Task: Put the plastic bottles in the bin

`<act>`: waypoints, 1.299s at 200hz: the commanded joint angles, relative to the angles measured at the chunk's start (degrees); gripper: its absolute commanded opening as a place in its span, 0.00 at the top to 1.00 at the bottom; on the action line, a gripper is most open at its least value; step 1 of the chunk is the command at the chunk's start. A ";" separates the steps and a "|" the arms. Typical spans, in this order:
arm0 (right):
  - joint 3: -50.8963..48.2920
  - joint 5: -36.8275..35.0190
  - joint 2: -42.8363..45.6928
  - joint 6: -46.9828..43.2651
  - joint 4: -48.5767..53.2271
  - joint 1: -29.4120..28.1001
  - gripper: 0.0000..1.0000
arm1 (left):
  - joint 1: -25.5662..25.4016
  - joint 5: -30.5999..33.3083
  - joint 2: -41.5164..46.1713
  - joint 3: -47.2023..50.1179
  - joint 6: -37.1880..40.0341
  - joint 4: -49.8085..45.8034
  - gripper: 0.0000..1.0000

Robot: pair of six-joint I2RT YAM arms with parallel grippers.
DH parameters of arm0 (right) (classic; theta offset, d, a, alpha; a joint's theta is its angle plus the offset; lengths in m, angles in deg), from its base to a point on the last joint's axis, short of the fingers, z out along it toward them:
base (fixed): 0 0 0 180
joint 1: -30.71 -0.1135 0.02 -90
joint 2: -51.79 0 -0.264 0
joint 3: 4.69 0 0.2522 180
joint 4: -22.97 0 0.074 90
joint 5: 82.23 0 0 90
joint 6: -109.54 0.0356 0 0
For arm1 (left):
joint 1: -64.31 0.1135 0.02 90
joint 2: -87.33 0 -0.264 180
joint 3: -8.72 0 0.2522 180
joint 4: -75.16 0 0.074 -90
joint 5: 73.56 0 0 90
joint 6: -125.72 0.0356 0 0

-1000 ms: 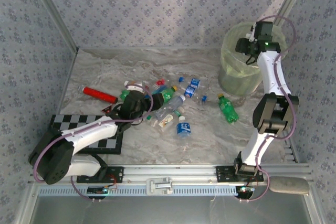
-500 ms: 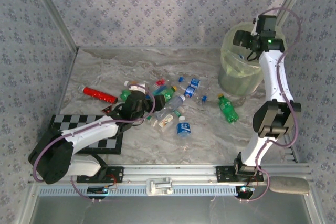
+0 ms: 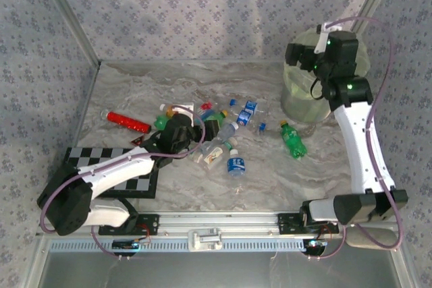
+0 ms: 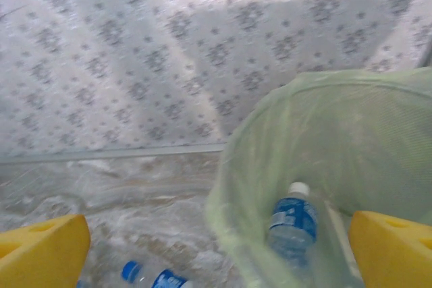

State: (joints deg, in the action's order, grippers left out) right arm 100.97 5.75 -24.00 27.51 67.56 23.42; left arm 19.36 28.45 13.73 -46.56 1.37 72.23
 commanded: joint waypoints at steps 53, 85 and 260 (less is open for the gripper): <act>-17.99 0.50 6.58 1.92 2.20 -10.94 0.00 | 8.21 1.76 9.00 4.79 -5.14 -0.12 0.00; -21.41 -1.10 3.68 4.36 7.50 -12.70 0.00 | 11.04 2.31 11.87 7.15 -7.15 -1.24 0.00; -33.56 -17.08 -12.98 10.64 8.00 -9.60 0.00 | 14.27 -4.30 6.41 8.20 -14.55 0.13 0.00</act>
State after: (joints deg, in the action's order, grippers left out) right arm 68.70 -9.88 -35.19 36.93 76.68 13.21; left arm 33.35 26.07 21.00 -37.42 -11.99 70.59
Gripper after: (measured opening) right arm 0.999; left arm 0.999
